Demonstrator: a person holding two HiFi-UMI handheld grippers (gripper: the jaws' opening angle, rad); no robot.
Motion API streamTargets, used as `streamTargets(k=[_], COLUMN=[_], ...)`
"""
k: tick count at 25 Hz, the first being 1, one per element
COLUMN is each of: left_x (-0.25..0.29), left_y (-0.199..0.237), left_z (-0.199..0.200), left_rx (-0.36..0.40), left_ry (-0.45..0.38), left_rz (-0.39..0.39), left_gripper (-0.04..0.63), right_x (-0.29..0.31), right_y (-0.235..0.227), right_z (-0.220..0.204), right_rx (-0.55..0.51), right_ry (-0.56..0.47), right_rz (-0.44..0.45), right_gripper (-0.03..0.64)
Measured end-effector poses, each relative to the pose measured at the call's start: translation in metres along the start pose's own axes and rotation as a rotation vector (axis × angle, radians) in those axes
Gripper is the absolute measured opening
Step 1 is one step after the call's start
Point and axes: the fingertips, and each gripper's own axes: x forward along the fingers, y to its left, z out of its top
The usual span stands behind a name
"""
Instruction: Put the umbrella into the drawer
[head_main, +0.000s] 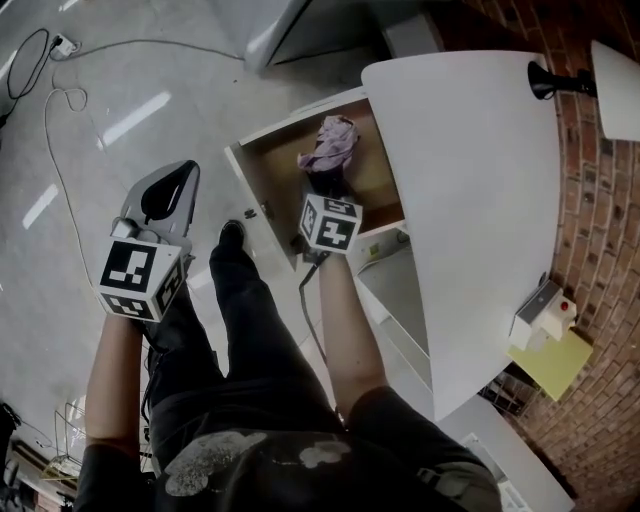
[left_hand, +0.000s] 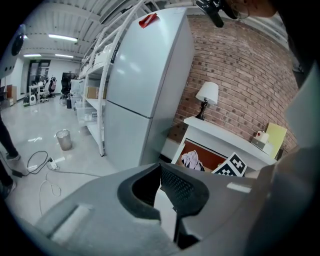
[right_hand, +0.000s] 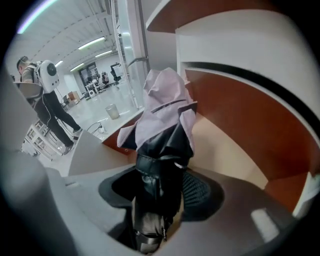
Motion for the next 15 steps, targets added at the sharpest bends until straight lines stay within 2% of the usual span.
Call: streamTargets(k=[6, 15], left_x=[0.011, 0.02], left_y=[-0.006, -0.021], left_z=[-0.019, -0.023], left_rx=[-0.025, -0.011], left_ry=[0.031, 0.07], left_rz=[-0.016, -0.055], left_gripper=[0.011, 0.011], right_x=[0.028, 0.046], right_y=[-0.007, -0.014], right_z=[-0.013, -0.021], right_rx=[0.021, 0.021], right_ry=[0.029, 0.071], right_rz=[0.001, 0.005], right_gripper=[0.236, 0.236])
